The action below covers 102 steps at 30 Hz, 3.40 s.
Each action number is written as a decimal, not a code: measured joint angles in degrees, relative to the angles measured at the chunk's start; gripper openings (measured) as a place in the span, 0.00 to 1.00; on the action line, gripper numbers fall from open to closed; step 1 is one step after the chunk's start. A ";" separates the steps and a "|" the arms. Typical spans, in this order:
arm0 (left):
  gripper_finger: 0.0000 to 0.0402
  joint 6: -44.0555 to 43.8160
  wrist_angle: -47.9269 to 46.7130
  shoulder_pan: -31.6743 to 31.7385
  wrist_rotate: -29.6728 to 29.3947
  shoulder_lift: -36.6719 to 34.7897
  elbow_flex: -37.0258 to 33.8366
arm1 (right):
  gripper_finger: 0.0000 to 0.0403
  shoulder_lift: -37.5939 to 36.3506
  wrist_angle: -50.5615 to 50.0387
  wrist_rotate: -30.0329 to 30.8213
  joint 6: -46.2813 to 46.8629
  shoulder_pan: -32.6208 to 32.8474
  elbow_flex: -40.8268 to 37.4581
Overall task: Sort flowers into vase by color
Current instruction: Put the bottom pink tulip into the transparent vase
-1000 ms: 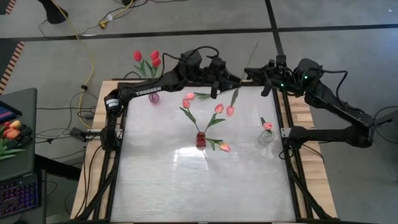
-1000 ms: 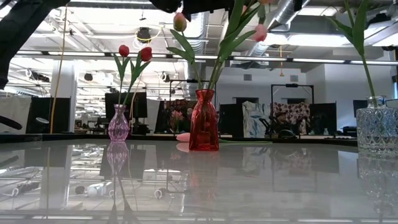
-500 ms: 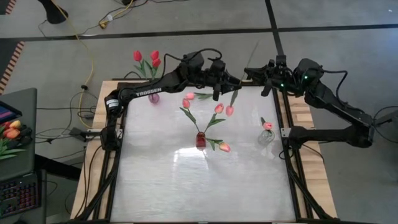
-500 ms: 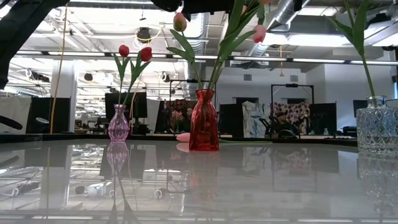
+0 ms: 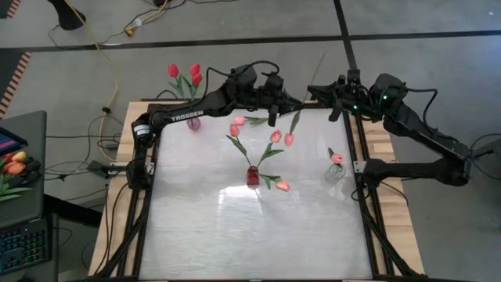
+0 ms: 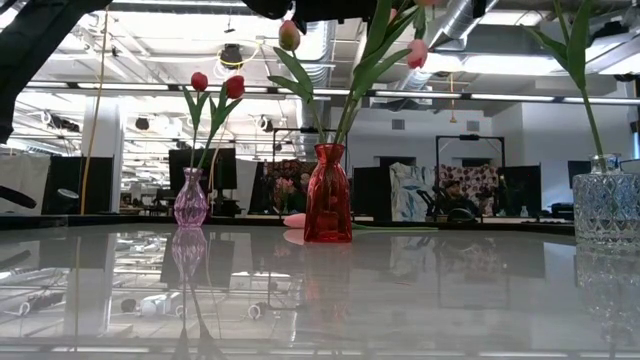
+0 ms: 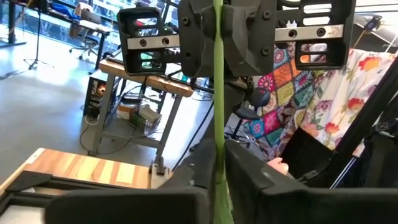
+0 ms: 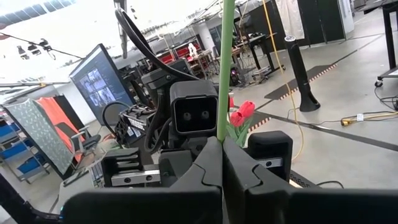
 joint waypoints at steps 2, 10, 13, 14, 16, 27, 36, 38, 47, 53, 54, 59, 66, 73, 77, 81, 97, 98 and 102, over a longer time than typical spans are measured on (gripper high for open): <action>0.01 0.24 -0.01 0.00 -0.02 0.00 0.00 | 0.06 0.02 0.00 -0.02 -0.02 0.00 0.00; 0.00 0.42 0.28 0.25 -1.20 0.00 0.00 | 0.10 0.00 0.03 0.00 -0.04 -0.01 0.00; 0.00 0.42 0.31 0.36 -1.51 0.00 0.00 | 0.12 0.00 0.07 0.02 -0.06 -0.02 0.00; 0.00 0.44 0.31 0.37 -1.53 0.00 0.00 | 0.12 0.00 0.07 0.02 -0.09 -0.02 0.00; 0.00 0.43 0.35 0.35 -1.55 0.00 0.00 | 0.13 0.00 0.00 0.02 -0.69 -0.02 0.00; 0.00 -0.68 3.34 1.84 -1.50 0.00 -0.04 | 0.15 -0.52 -1.16 -1.11 -19.73 0.03 0.04; 0.00 -3.53 3.18 4.11 -0.57 -0.02 -0.04 | 0.39 -1.40 -4.14 -1.15 -34.70 -0.50 0.04; 0.00 -6.18 3.08 4.82 -0.42 -0.02 -0.04 | 0.46 -2.30 -6.12 1.04 -41.07 -0.74 0.04; 0.00 -25.24 2.97 8.32 2.68 -0.07 -0.04 | 0.59 -4.10 -8.77 20.80 -87.09 4.60 0.04; 0.00 -32.68 2.98 8.31 4.17 -0.07 -0.04 | 0.57 -1.58 -9.03 32.08 -109.66 9.04 0.04; 0.00 -33.16 2.99 8.07 4.13 -0.07 -0.04 | 0.57 -1.02 -9.08 33.21 -112.29 9.49 0.04; 0.00 -33.73 2.97 6.92 4.10 -0.07 -0.04 | 0.56 1.64 -6.62 39.04 -122.28 10.76 0.04; 0.00 -33.74 2.89 5.78 3.65 -0.07 -0.04 | 0.56 3.30 -1.67 40.65 -127.86 12.26 0.04; 0.00 -33.31 2.73 5.77 3.48 -0.07 -0.04 | 0.56 5.44 -1.98 40.28 -130.66 13.62 0.04; 0.00 -33.26 2.33 5.72 3.04 -0.07 -0.04 | 0.56 7.19 0.06 40.20 -132.52 13.62 0.02; 0.00 -33.07 2.31 5.38 3.09 -0.07 -0.02 | 0.56 7.65 0.75 40.10 -134.13 13.60 0.02; 0.00 -33.09 1.14 4.96 3.65 -0.04 0.00 | 0.41 8.66 3.38 38.60 -137.22 13.57 0.02; 0.00 -33.09 1.15 4.97 3.68 -0.04 0.00 | 0.39 8.69 3.24 38.60 -137.28 13.57 0.02; 0.00 -33.11 1.18 4.98 4.00 -0.04 0.00 | 0.28 9.44 2.94 38.68 -137.37 13.57 0.02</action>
